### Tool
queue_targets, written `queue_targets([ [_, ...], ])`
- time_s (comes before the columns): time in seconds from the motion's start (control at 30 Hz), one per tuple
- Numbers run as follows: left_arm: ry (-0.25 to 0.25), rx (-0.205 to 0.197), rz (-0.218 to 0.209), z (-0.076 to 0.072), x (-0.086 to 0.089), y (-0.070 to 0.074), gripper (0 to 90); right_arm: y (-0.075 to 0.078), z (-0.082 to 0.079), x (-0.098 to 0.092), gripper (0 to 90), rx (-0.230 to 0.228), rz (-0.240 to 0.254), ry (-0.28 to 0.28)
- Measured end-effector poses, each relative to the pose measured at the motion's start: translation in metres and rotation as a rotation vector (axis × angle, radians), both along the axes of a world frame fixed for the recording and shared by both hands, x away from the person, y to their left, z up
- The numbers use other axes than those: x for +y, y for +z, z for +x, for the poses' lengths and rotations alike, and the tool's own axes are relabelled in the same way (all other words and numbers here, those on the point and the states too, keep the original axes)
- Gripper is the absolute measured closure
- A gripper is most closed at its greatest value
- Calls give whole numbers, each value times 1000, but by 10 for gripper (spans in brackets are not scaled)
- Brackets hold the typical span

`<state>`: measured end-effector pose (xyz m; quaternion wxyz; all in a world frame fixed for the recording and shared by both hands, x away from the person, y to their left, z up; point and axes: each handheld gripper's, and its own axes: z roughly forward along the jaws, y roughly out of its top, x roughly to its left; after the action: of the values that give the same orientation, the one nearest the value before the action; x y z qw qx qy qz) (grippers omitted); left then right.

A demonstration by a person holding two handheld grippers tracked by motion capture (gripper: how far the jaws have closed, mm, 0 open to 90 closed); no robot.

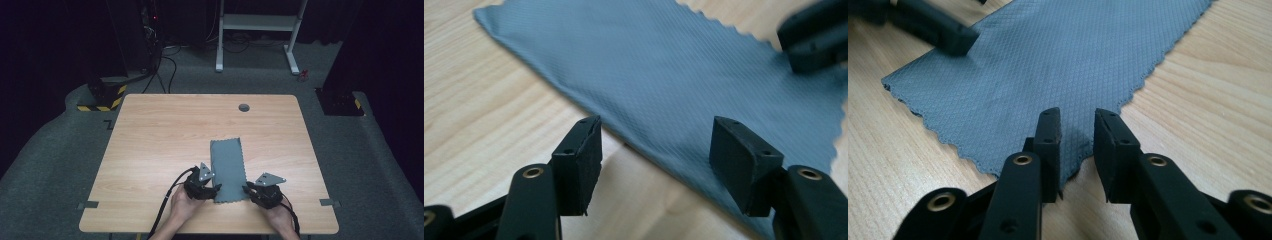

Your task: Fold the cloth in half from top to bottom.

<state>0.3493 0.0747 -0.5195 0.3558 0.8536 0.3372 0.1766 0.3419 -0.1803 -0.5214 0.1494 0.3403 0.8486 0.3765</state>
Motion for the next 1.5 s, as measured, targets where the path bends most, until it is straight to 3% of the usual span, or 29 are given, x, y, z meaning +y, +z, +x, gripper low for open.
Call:
queue_targets([
  [0.23,12,30,-28,-14,3,1,385,2,-3,-6,663,25,8,-16],
  [0.37,11,7,-14,-23,1,-1,390,1,-4,-7,660,35,1,-23],
  [0.43,23,18,-30,-24,2,-2,395,1,-4,-7,661,35,2,-25],
  [0.5,32,50,-52,-24,4,-2,396,2,-5,-6,707,36,-5,-20],
  [0.53,28,45,-44,-25,4,-1,401,2,-5,-6,730,37,-7,-12],
  [0.67,8,49,-46,-29,1,0,556,2,-7,-4,807,39,-5,1],
  [0.8,-11,51,-53,-31,0,0,636,1,-7,-4,846,45,5,6],
  [0.83,-18,58,-62,-31,0,0,707,1,-8,-4,870,45,8,8],
  [1.0,-44,76,-85,-32,-1,0,853,2,-9,-2,892,53,8,4],
  [1.5,-36,127,-116,-36,18,1,879,1,-17,9,895,47,5,45],
])
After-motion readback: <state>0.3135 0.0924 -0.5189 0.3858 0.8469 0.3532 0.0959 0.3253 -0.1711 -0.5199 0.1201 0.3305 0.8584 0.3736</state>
